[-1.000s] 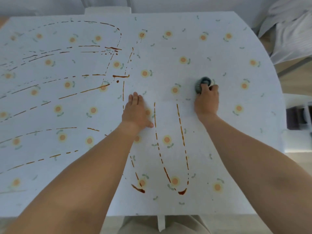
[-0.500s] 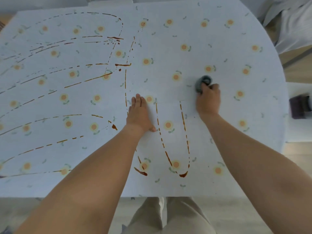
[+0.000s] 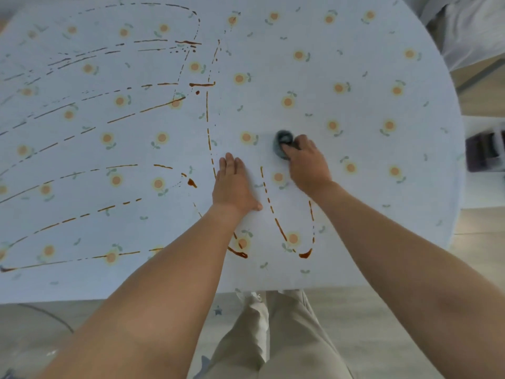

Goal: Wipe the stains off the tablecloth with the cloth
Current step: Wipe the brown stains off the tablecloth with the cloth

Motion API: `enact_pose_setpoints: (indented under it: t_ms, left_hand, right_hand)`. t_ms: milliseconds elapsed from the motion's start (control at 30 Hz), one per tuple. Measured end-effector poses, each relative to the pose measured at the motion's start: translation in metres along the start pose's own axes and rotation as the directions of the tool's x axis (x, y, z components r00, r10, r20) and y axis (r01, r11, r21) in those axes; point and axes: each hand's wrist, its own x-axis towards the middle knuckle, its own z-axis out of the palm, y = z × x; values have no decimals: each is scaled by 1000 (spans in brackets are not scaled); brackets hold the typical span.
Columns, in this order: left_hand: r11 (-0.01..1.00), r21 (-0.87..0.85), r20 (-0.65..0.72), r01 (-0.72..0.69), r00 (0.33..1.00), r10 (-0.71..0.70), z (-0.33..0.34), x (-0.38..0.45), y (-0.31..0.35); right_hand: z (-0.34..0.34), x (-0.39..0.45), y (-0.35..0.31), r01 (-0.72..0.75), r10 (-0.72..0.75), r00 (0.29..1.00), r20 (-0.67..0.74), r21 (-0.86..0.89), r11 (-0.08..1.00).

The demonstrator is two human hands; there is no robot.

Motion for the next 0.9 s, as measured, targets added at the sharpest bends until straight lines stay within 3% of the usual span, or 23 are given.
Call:
enact_pose_setpoints:
  t_ms: [33,100,133,167,233,333,400,467,500,567,633,700,800,900]
  left_hand:
    - [1000,-19,-5,-7,1000,7,1,0,-1]
    - [999,-49,-22,-8,1000,7,3,0,-6]
    - [999,-42,-25,-14,1000,13,4,-1,-8]
    - [1000,-18,-25,-23,999,23,5,-3,-9]
    - [998,37,-28,-41,999,42,8,-9,-8]
    - [993,98,16,-71,997,70,17,-26,-2]
    - [985,143,52,-92,995,85,21,-33,0]
    - [986,135,58,-95,994,88,23,-35,0]
    - [988,120,53,-92,995,86,23,-35,0]
    - [992,93,46,-88,995,84,23,-35,0]
    - [993,87,49,-84,996,80,22,-36,0]
    - [990,115,42,-83,996,78,23,-39,0]
    - [983,146,46,-110,993,104,31,-50,1]
    - [975,180,73,-132,990,121,42,-64,-1]
  right_hand:
    - [-8,-6,24,-158,161,983,-93,34,987]
    - [-22,-14,50,-507,538,824,-177,191,840]
    - [-23,-16,48,-611,656,736,-170,250,751]
    - [-21,-17,38,-649,695,699,-167,261,715]
    - [-8,-17,4,-563,605,780,-161,244,790]
    - [18,-23,-48,-229,243,969,-51,193,954]
    - [23,-33,-62,20,-32,996,80,143,990]
    - [16,-41,-45,132,-141,985,104,85,988]
    - [12,-45,-29,106,-109,992,70,51,993]
    - [-1,-54,10,-128,131,989,-64,50,991]
    - [-13,-66,39,-431,445,878,-175,117,895]
    - [-13,-71,37,-588,605,765,-222,143,796]
    - [2,-69,-6,-544,572,790,-220,181,820]
    - [23,-73,-53,-238,259,963,-76,211,948]
